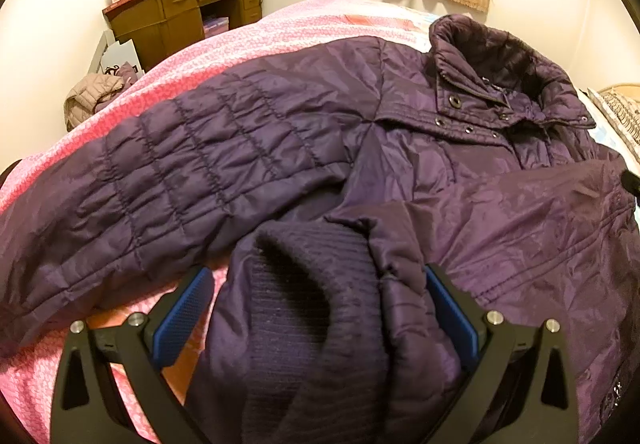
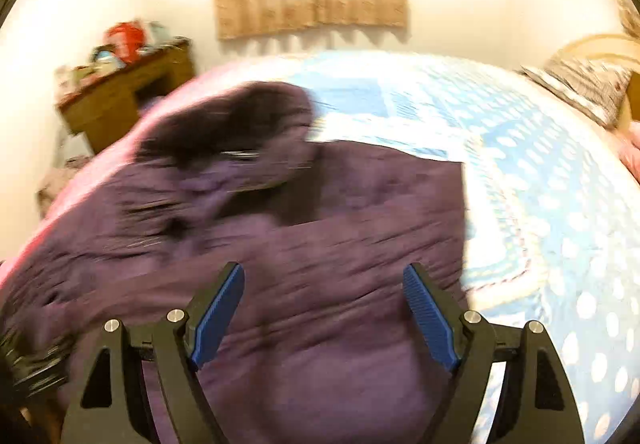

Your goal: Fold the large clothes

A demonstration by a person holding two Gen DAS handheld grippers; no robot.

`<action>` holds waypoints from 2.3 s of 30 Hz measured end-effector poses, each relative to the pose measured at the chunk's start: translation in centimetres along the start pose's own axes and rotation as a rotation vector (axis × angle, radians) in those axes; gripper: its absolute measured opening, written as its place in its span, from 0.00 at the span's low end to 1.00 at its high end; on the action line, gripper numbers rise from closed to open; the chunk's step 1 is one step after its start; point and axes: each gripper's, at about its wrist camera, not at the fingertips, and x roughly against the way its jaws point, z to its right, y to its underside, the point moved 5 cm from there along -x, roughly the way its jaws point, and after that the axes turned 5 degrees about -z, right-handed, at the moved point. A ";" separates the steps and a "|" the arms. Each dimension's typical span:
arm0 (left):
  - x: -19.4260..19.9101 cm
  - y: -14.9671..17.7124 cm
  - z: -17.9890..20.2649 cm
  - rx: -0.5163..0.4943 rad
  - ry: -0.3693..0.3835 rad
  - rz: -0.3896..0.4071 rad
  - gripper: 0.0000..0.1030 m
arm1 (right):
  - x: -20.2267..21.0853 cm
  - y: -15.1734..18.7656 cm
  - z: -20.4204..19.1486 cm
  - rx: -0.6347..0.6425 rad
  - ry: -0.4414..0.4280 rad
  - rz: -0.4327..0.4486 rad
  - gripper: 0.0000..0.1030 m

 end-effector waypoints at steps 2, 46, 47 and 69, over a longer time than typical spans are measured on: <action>0.0 0.0 0.1 0.000 0.004 0.000 1.00 | -3.3 0.9 0.8 0.022 -0.009 -0.087 0.79; 17.3 7.3 -17.8 0.124 -0.109 0.210 1.00 | 1.9 10.2 -11.4 0.258 -0.128 -0.090 0.93; 18.0 8.0 -20.3 0.165 -0.124 0.206 1.00 | 1.9 10.2 -11.4 0.258 -0.127 -0.089 0.93; 12.2 12.3 -34.8 0.838 0.362 0.108 1.00 | 2.2 10.3 -11.5 0.263 -0.114 -0.080 0.93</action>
